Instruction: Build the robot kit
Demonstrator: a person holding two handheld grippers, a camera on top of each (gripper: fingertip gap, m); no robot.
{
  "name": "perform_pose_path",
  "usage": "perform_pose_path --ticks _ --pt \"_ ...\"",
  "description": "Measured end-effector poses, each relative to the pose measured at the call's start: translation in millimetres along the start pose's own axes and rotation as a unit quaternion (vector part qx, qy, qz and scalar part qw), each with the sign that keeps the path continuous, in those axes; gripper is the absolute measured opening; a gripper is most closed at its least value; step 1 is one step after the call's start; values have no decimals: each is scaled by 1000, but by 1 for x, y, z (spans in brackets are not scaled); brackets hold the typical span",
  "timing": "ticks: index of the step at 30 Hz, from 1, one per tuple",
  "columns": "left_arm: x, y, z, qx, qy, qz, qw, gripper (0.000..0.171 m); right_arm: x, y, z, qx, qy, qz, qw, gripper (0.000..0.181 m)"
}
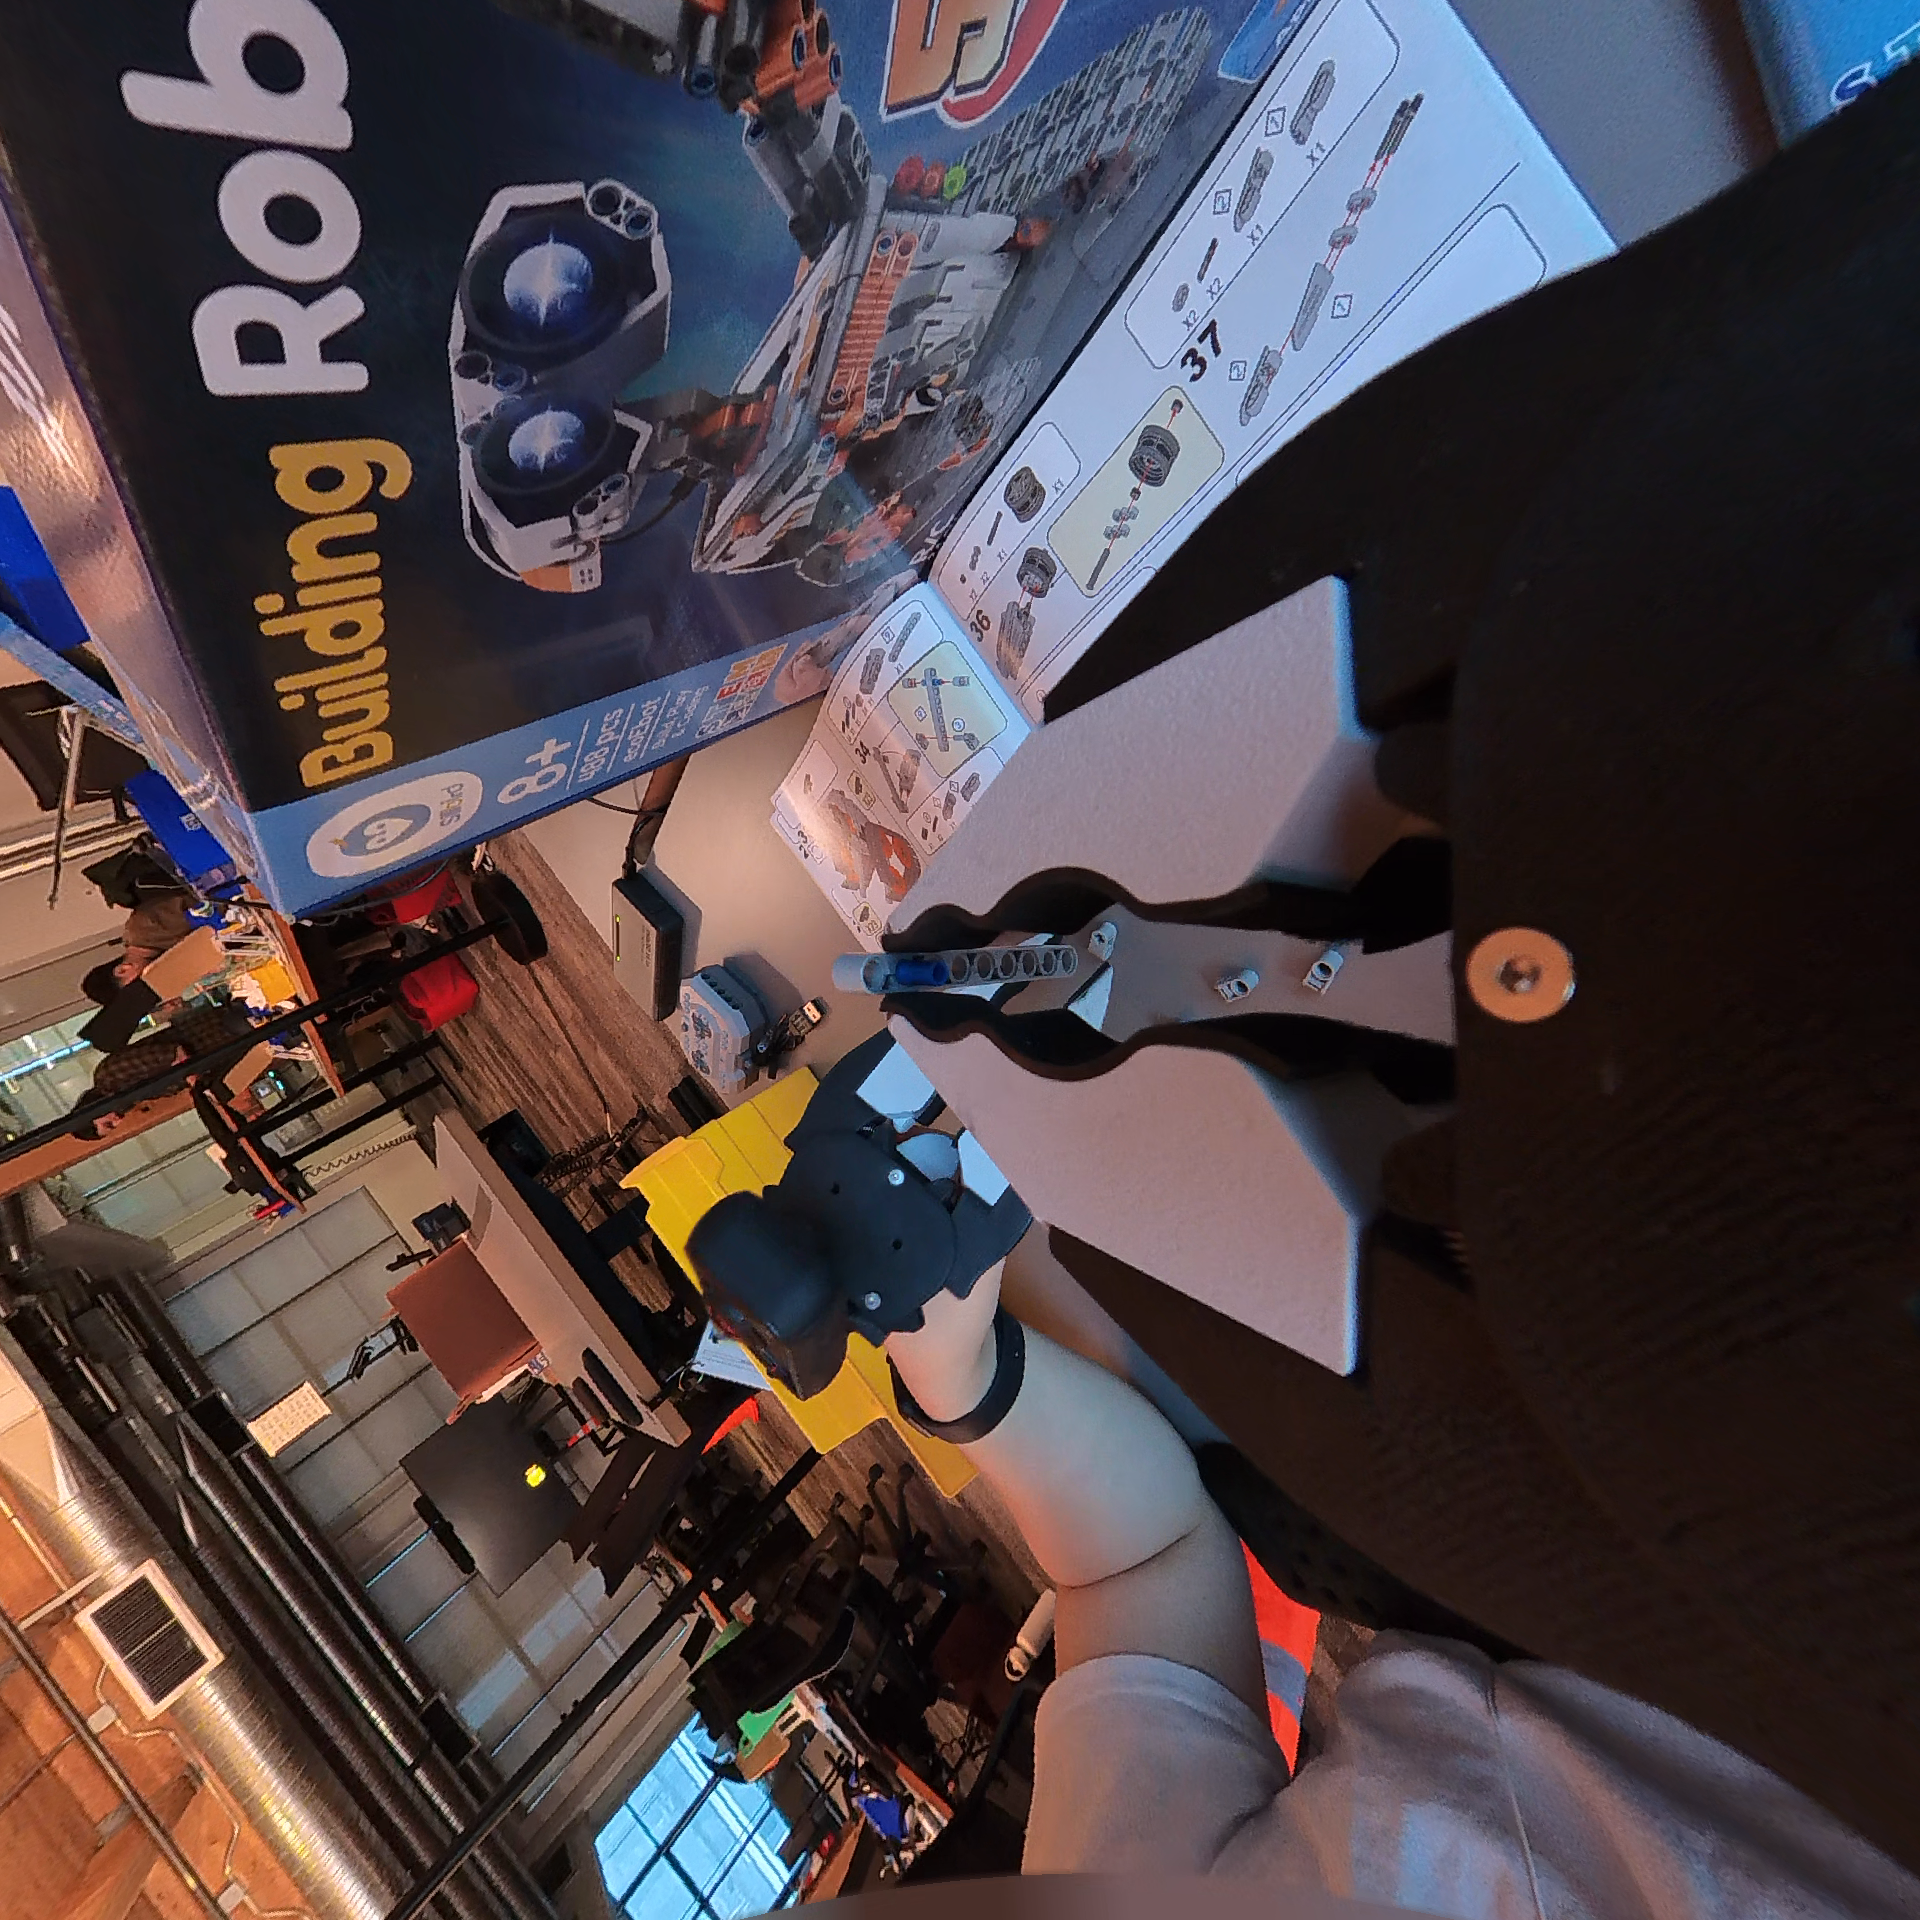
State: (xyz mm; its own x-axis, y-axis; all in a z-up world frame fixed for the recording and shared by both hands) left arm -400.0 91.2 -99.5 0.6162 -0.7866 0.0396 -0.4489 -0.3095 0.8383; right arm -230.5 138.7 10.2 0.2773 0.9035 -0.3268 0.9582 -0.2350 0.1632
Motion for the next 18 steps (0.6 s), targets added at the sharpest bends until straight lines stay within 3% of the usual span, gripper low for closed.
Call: perform_pose_path --ticks 5,7,12,18 --pt "0 -5 4 -17 -1 2 1000 17 -1 -1 0 -2 1 -1 1000 7" --pt "-1 -7 6 -24 -6 -2 1000 6 -1 -2 1 -5 3 -1 1000 7" --pt "0 -6 7 -36 -25 -19 999 5 0 -3 3 -16 7 6 1000 7" --pt "-1 -4 12 -57 9 4 998 6 2 -4 6 -20 6 7 1000 7"
Point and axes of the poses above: each gripper's, where its closed fingertips meet, y back along the fingers, z out of its underside, x = y × z across the jaws, the point moved 6 cm from there along y, back along the fingers, and after that the axes turned 9 degrees about y, right-handed, at the moved point
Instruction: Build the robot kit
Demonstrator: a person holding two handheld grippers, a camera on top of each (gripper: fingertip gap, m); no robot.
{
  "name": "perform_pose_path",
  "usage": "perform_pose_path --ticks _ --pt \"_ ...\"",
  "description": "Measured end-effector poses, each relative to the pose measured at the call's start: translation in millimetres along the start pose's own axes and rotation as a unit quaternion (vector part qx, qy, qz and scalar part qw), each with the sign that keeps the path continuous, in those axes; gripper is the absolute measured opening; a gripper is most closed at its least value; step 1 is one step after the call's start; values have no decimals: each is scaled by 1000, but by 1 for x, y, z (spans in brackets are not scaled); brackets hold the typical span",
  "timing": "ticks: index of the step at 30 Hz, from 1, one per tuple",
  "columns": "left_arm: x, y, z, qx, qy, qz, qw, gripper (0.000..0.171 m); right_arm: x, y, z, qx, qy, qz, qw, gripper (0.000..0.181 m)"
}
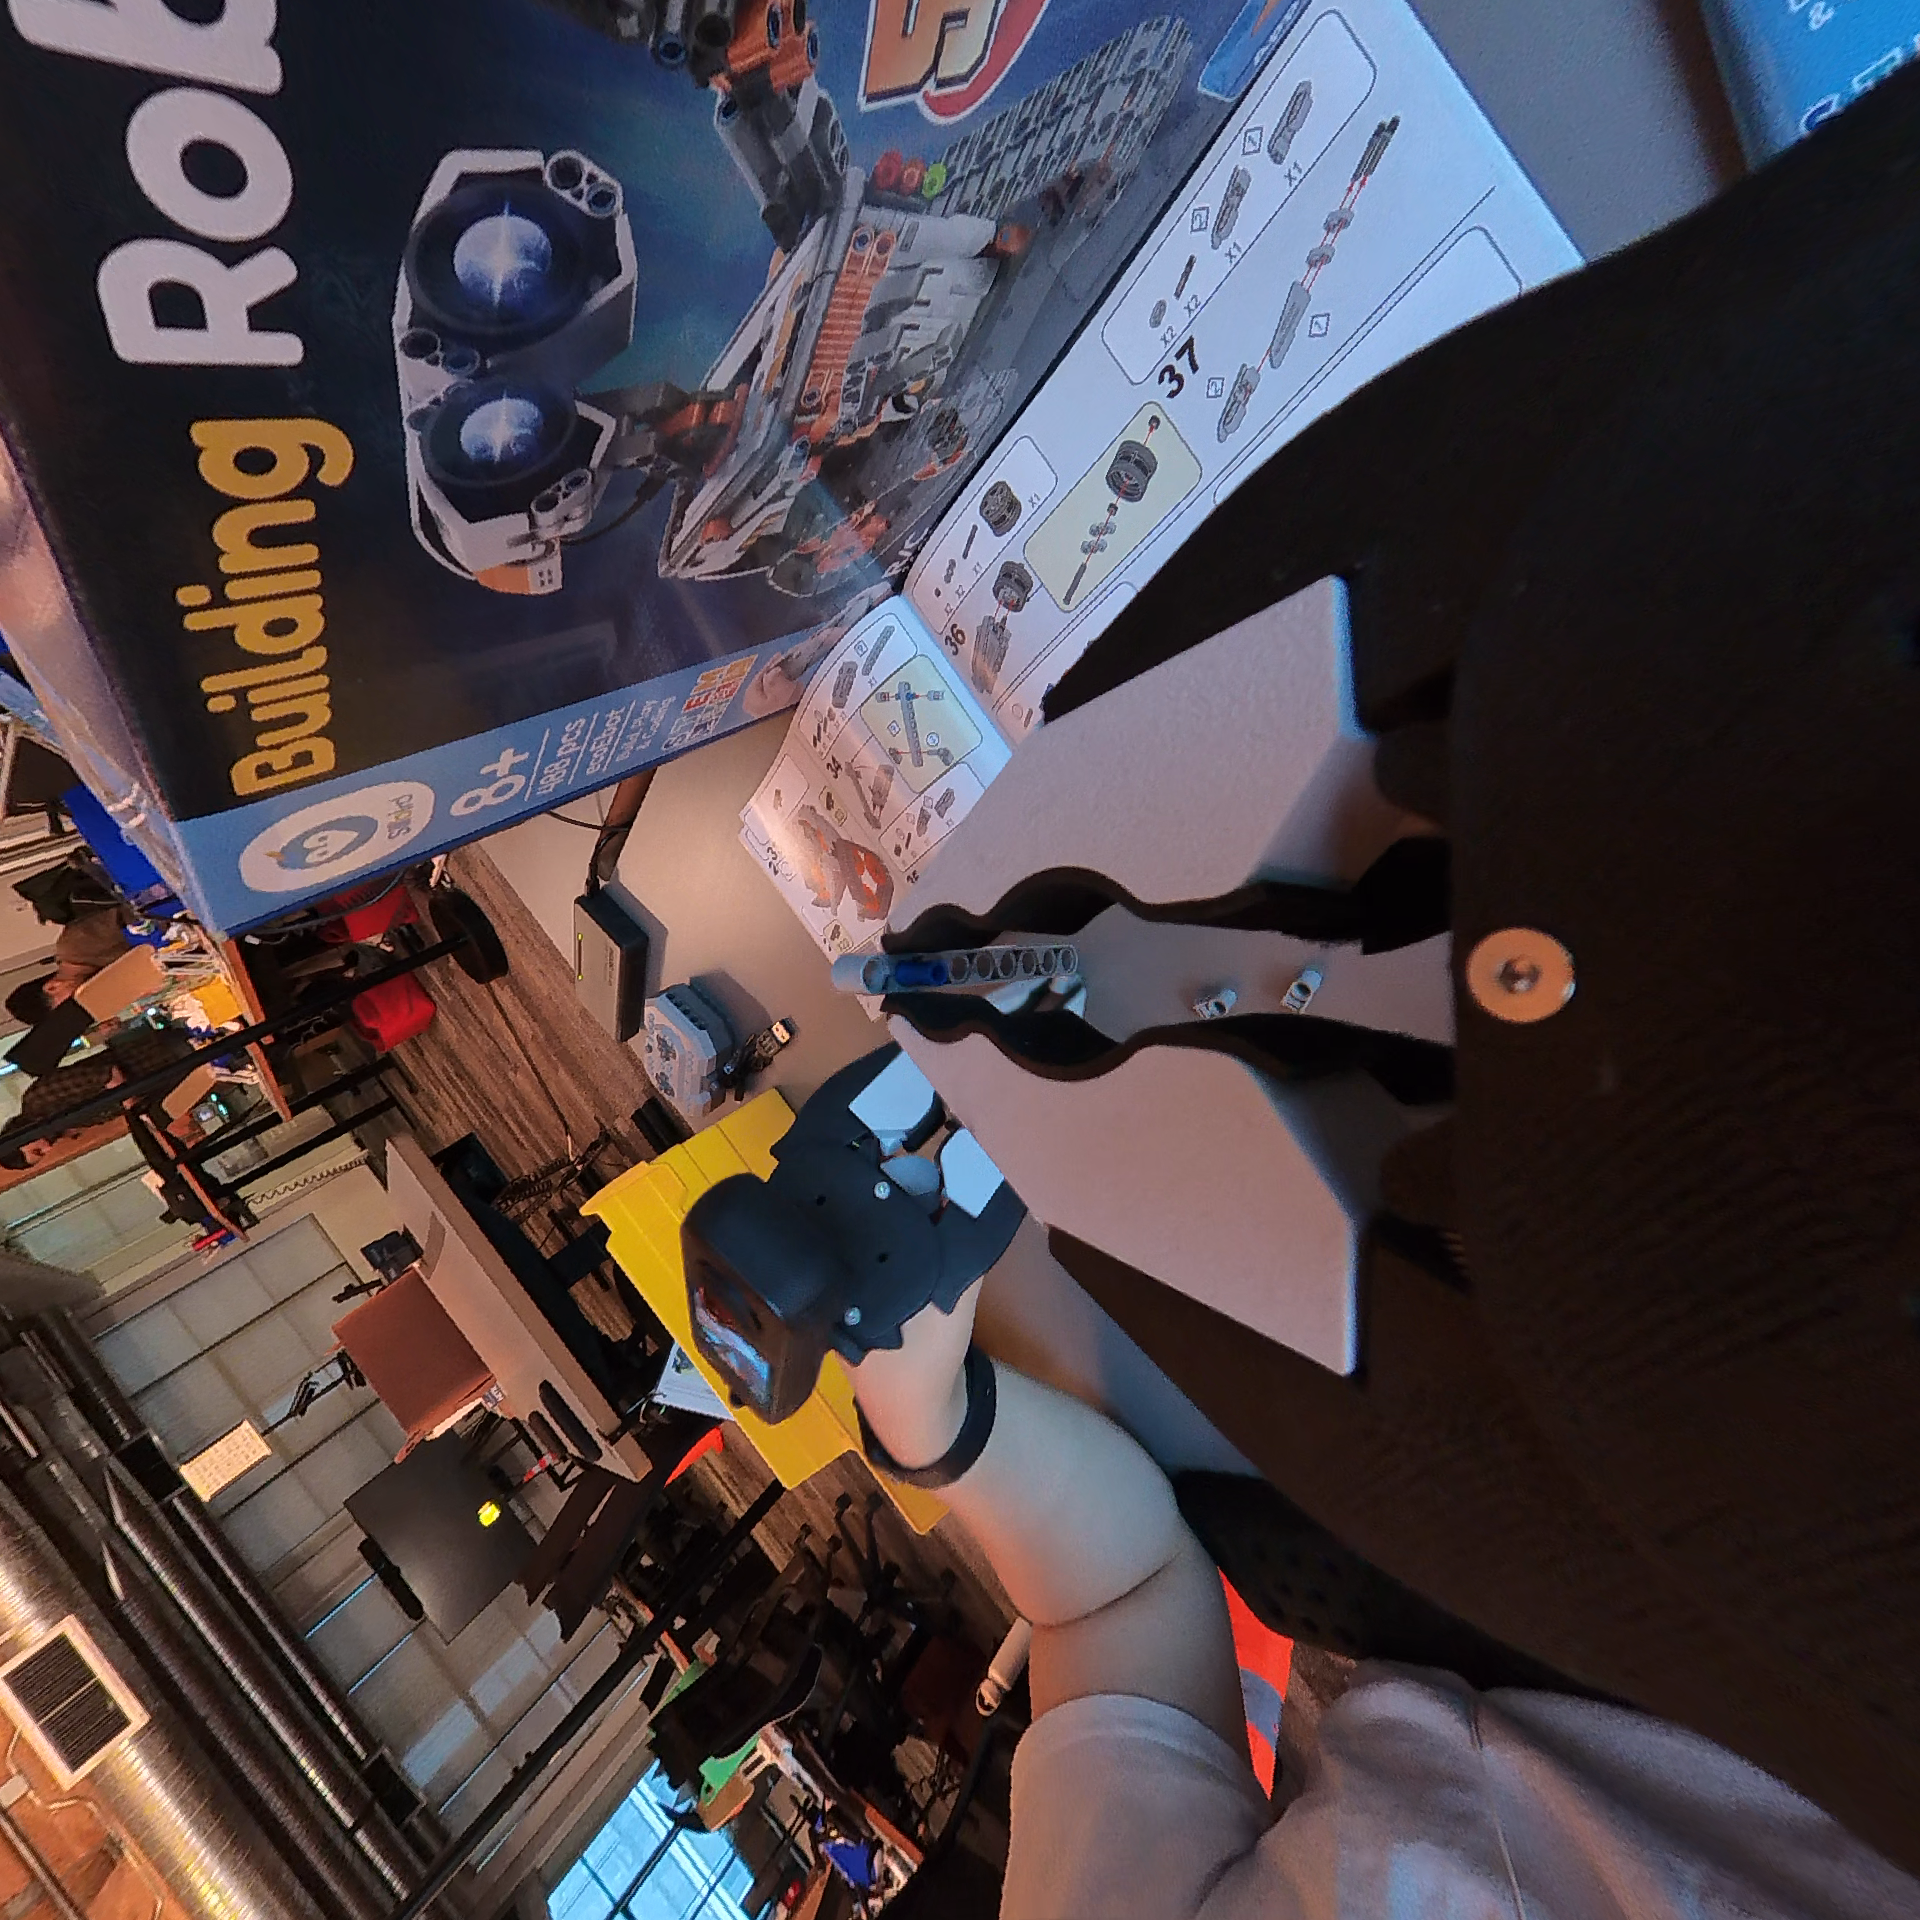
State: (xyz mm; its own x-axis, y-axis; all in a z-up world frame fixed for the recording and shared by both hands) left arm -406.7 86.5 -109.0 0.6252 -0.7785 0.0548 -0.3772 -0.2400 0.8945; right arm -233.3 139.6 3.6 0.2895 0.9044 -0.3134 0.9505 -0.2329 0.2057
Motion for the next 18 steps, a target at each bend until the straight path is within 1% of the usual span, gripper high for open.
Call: perform_pose_path --ticks 4,9,12,14,16,18 --pt "4 2 3 -14 16 28 999 16 1 1 1 0 -3 1 1000 7" --pt "-3 4 4 -14 28 23 999 17 0 1 0 0 1 0 1000 7" --pt "-10 5 5 -11 10 -7 1000 20 1 1 0 -1 1 1 1000 7" --pt "-10 5 3 5 -19 -15 1000 26 1 1 0 0 -1 0 1000 7" --pt "-11 4 2 18 -42 -28 999 24 2 1 0 0 -2 0 1000 7" --pt "-9 2 0 26 -44 -20 998 22 1 0 1 -1 -1 0 1000 7"
Point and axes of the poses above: each gripper's, where its closed fingertips meet, y back along the fingers, z out of its underside, x = y × z across the jaws, the point moved 6 cm from there along y, back along the fingers, and after that the axes turned 9 degrees about y, right-handed, at the moved point
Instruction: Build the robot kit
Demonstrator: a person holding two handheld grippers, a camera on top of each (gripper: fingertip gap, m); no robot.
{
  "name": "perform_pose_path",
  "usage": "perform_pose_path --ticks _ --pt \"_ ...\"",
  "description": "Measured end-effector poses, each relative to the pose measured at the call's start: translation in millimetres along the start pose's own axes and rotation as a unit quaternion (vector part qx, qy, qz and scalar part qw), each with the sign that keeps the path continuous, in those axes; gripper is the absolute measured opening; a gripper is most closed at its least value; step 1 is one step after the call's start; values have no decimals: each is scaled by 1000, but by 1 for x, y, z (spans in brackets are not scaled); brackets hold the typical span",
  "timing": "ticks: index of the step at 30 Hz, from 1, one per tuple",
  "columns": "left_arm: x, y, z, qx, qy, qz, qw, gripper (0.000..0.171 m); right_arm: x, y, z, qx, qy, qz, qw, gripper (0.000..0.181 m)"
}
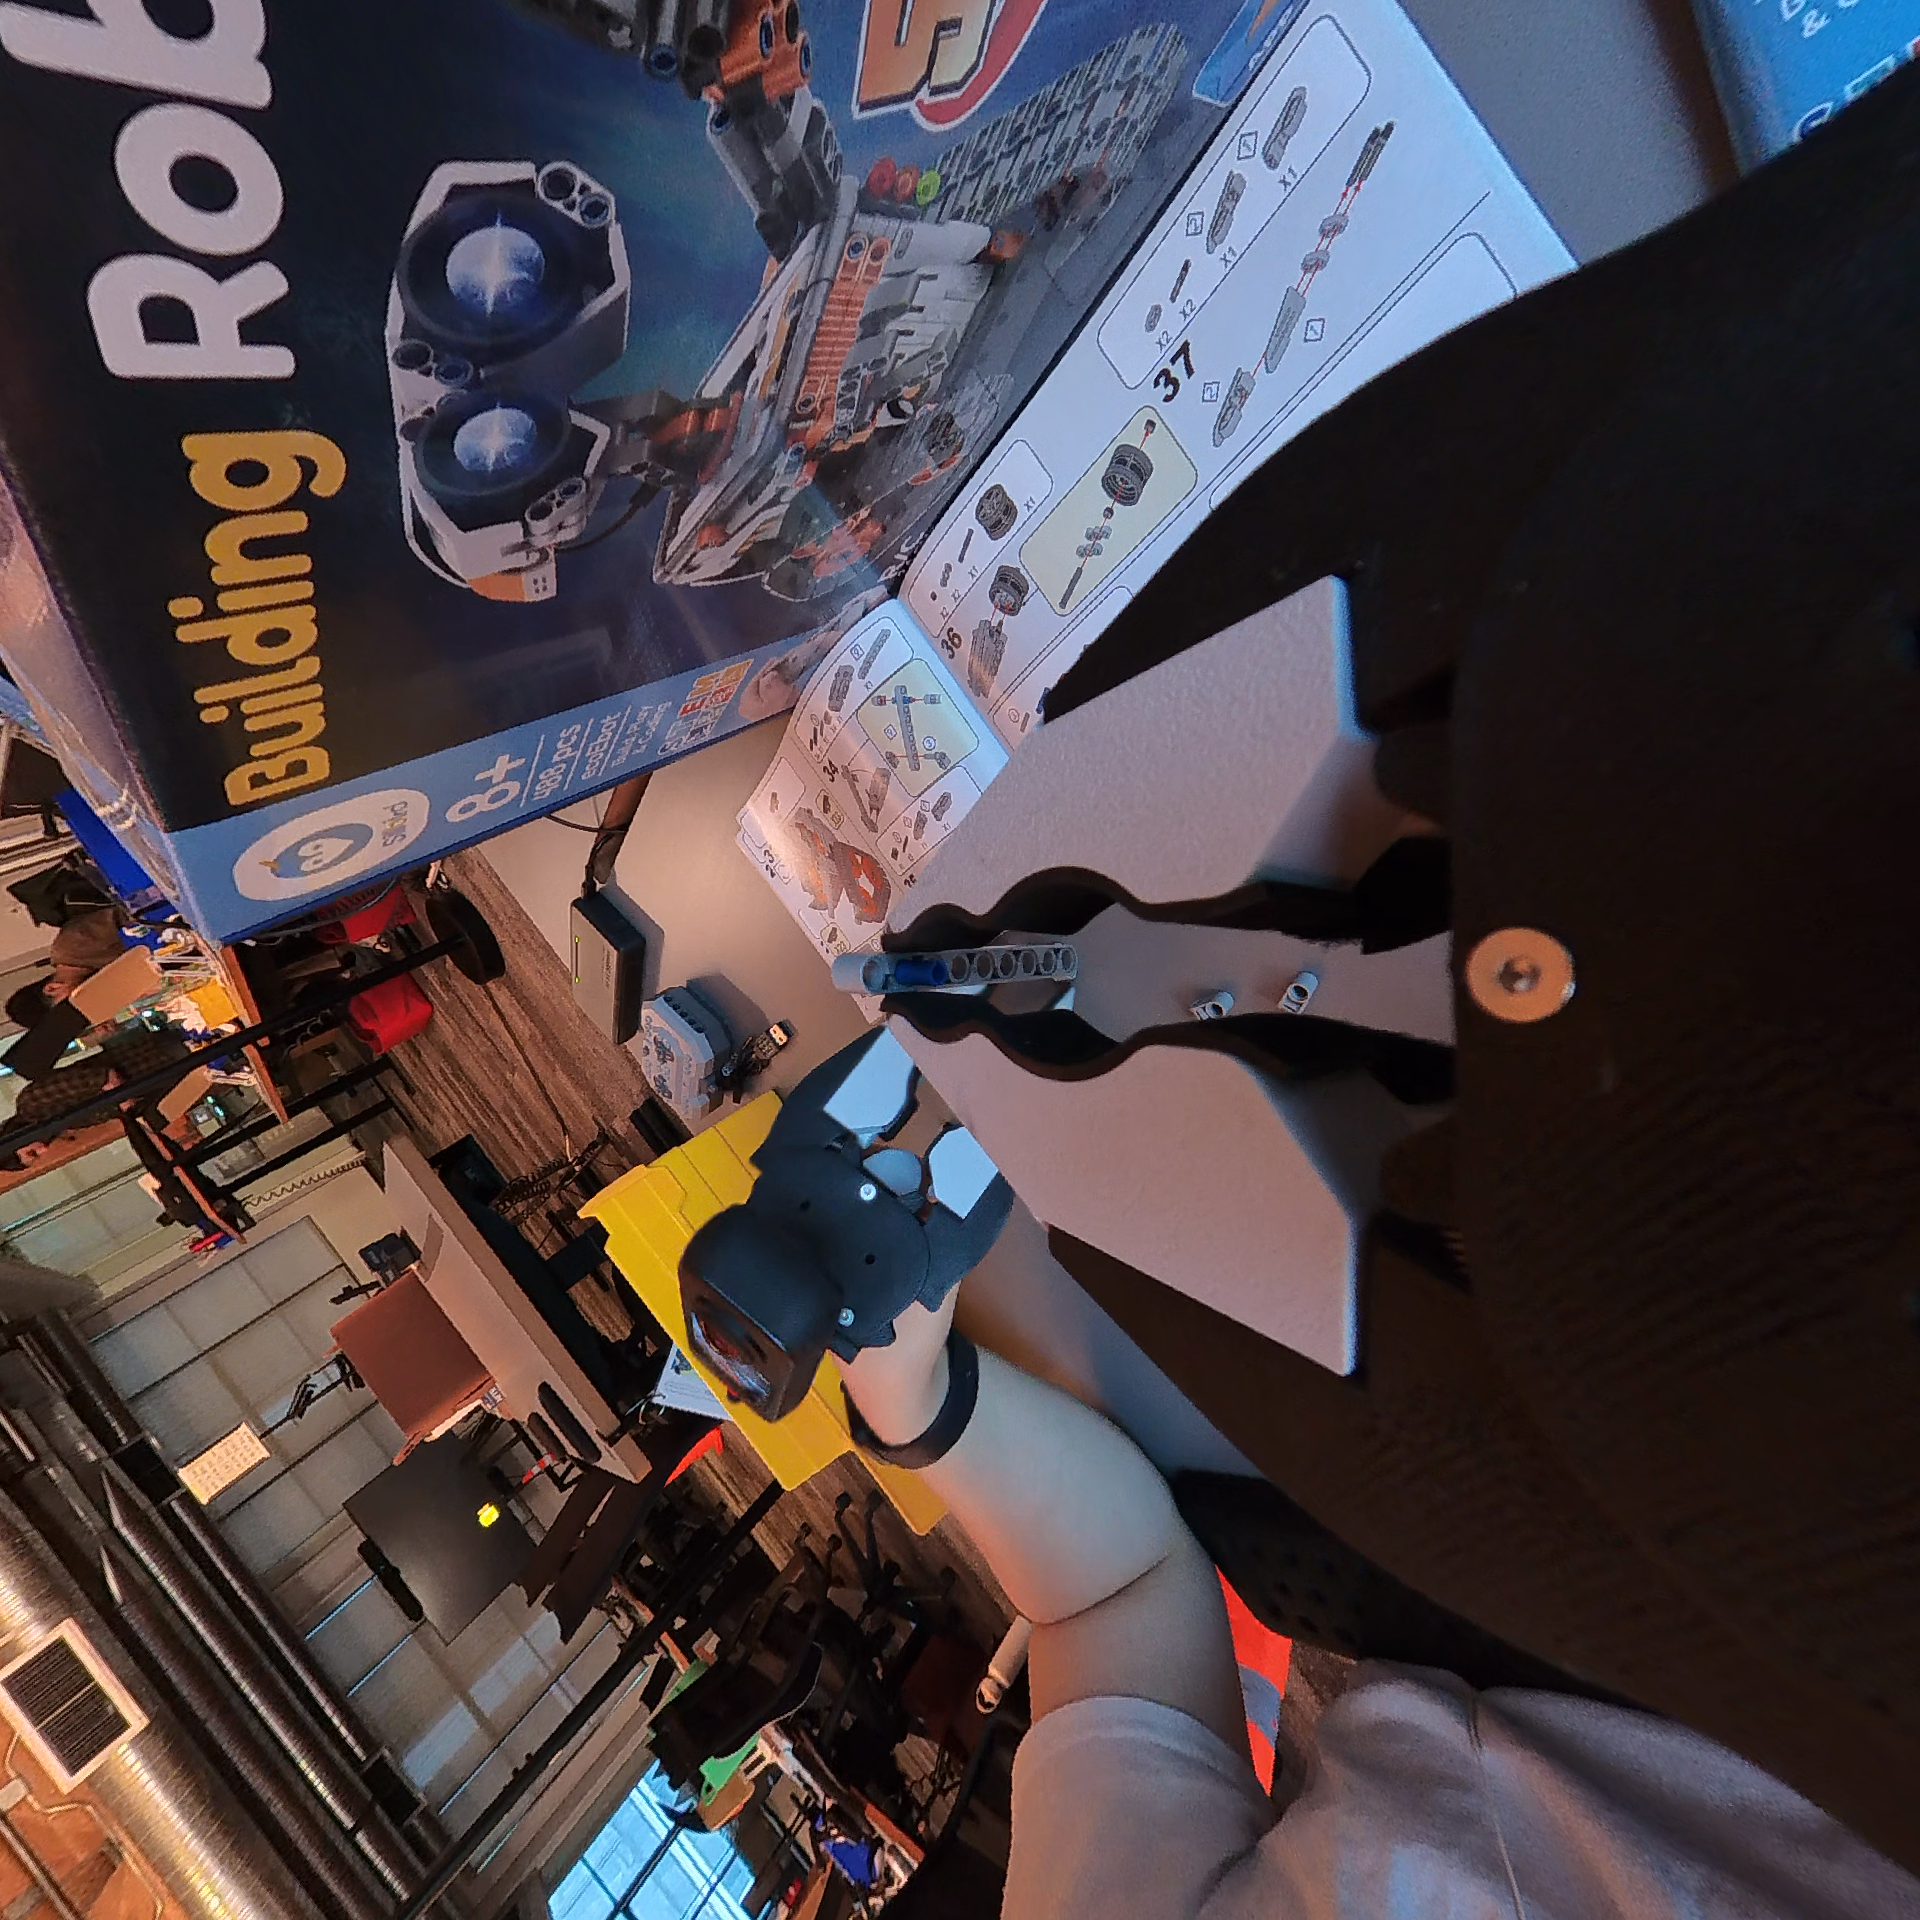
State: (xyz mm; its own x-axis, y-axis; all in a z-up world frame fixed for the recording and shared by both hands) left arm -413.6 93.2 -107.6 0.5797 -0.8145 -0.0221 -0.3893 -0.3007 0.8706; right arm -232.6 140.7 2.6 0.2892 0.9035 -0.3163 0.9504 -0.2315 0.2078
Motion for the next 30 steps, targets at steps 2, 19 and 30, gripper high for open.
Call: perform_pose_path --ticks 2,19,30 --pt "2 -2 -1 -1 13 13 1000 19 0 0 0 -1 1 -1 1000 7" --pt "-5 7 -5 24 19 -8 1000 11 0 1 -1 1 1 -1 1000 7" --pt "-1 -4 -9 -20 218 -2 976 37 -1 1 -2 1 3 -2 1000 7"
Point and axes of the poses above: each gripper's, where its closed fingertips meet, y back along the fingers, z out of its underside, x = y × z across the jaws, the point moved 6 cm from there along y, back along the fingers, and after that the axes turned 9 degrees about y, right-handed, at the moved point
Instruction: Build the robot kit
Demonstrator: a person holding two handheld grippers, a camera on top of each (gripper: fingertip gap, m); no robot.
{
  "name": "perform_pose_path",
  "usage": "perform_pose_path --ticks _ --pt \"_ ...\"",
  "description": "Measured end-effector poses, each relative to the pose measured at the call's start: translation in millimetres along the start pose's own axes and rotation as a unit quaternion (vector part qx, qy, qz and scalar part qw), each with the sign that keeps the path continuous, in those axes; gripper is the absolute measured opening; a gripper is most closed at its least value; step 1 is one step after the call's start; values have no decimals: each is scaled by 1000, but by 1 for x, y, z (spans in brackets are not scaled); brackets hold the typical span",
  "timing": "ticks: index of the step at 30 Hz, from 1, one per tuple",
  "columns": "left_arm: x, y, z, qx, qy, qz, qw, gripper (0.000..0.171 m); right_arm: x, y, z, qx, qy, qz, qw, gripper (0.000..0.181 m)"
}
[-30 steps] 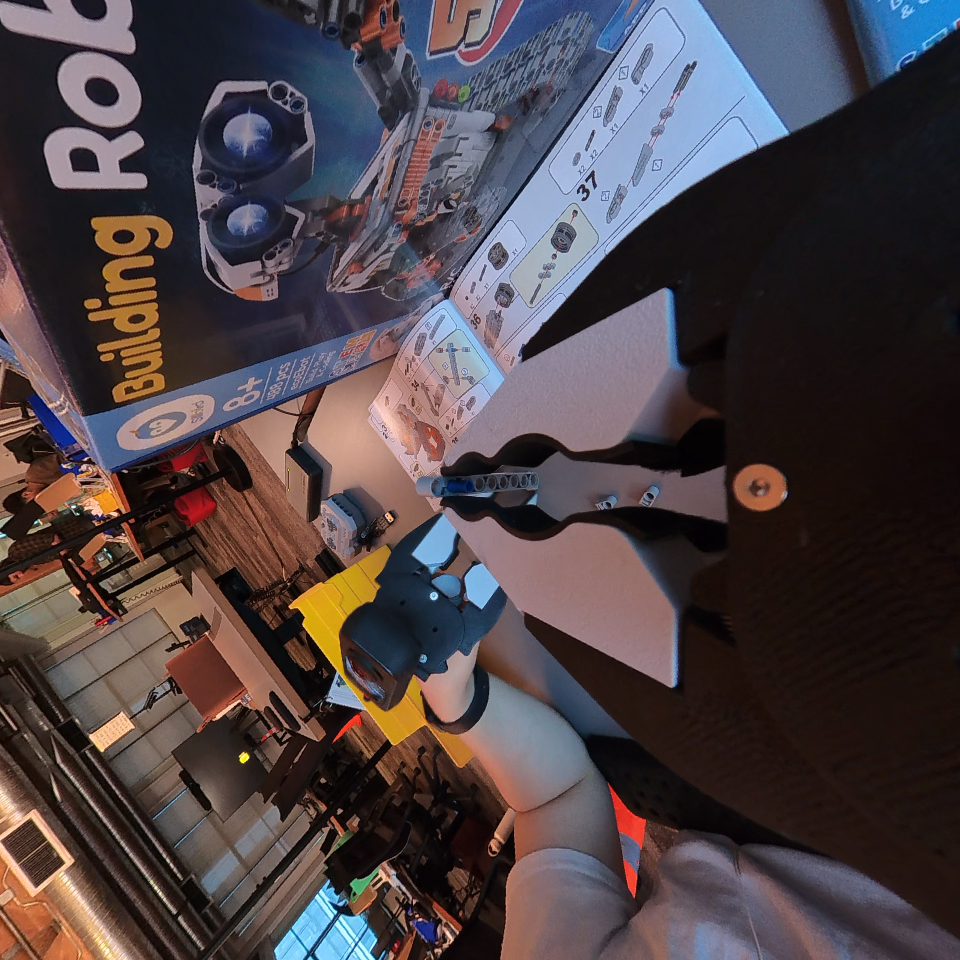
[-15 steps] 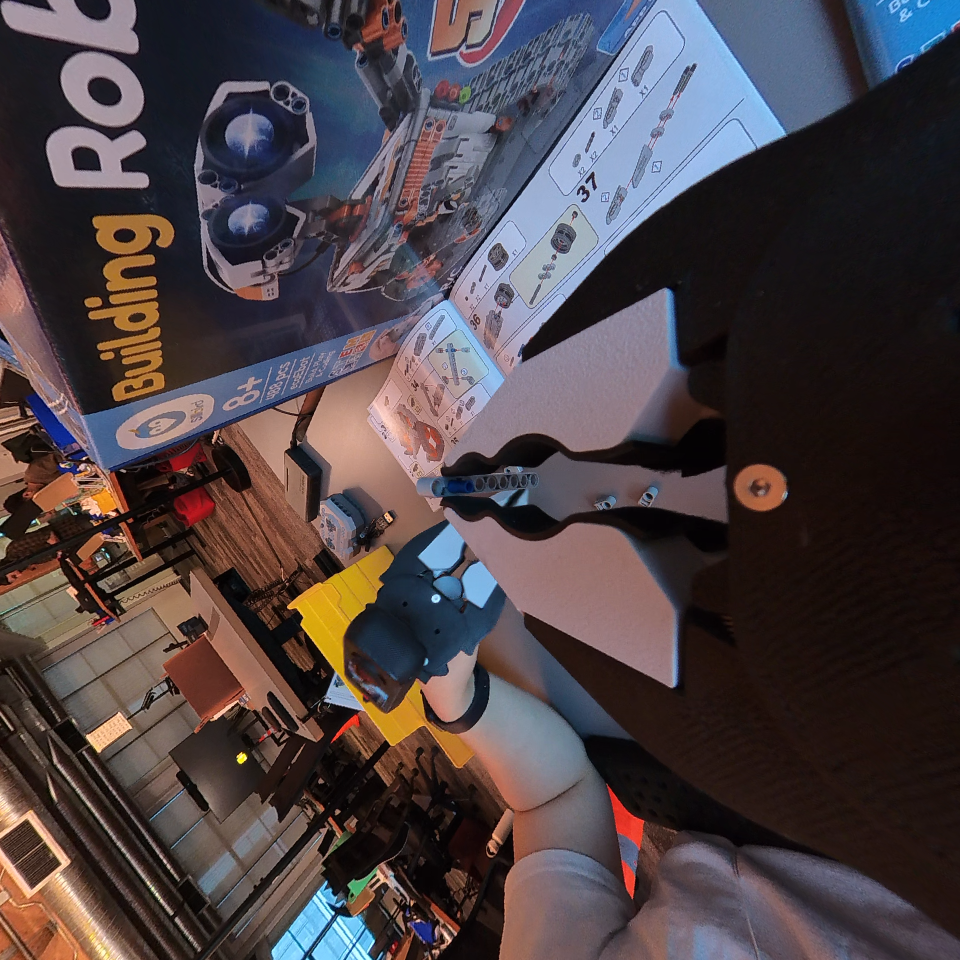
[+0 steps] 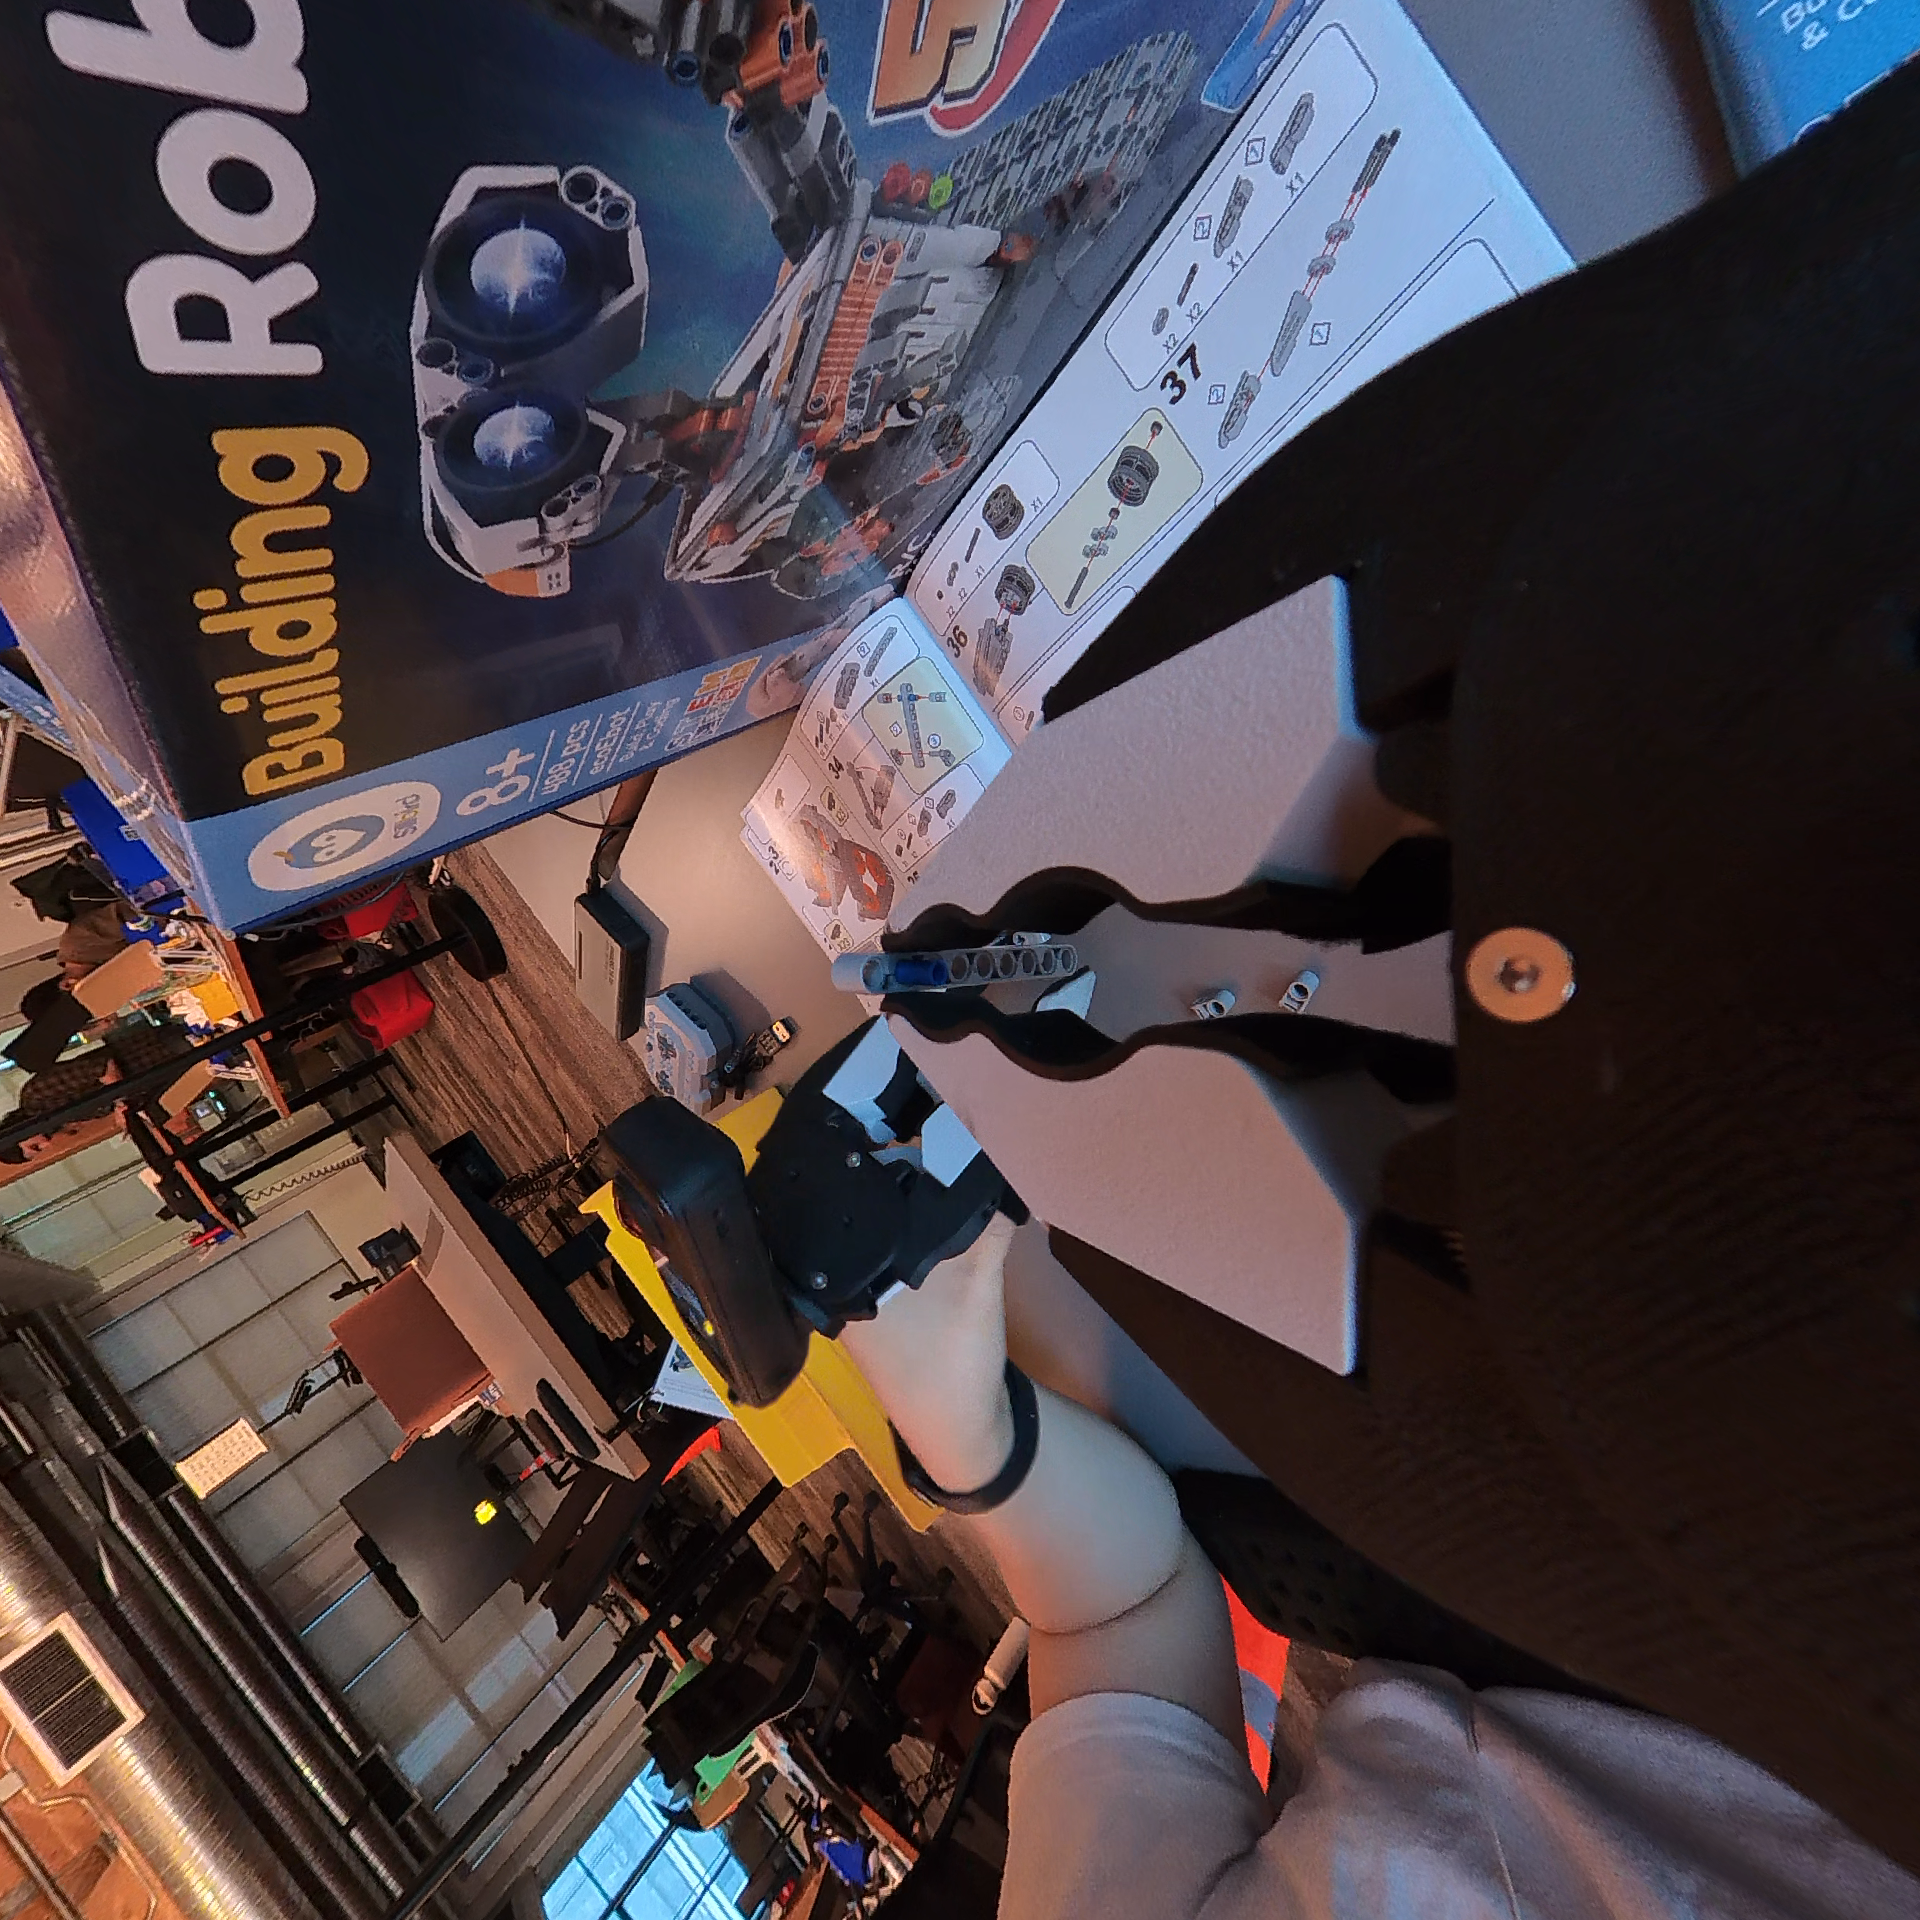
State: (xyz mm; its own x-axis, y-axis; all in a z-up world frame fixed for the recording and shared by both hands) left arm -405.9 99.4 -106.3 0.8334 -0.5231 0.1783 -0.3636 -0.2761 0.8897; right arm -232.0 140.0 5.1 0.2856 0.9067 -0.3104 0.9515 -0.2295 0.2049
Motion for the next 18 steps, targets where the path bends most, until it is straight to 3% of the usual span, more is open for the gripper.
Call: perform_pose_path --ticks 6,9,13,18 --pt "-1 -4 -3 20 -3 -61 998 21 -1 0 -1 0 2 -1 1000 7" --pt "1 -5 -4 30 0 -59 998 26 -2 0 -1 -1 4 0 1000 7" --pt "0 -6 -3 32 -14 -72 997 14 -2 -1 -1 -3 5 1 1000 7" --pt "4 -3 1 1 -70 -64 996 13 -2 -1 0 -4 6 2 1000 7"
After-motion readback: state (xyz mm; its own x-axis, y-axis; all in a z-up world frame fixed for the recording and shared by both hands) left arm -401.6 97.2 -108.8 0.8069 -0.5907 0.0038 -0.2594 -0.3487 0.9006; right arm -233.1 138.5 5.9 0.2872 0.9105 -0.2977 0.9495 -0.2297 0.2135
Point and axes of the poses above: each gripper's, where its closed fingertips meet, y back along the fingers, z out of its underside, x = y × z across the jaws, the point moved 6 cm from there along y, back along the fingers, and after that the axes turned 9 degrees about y, right-handed, at the moved point
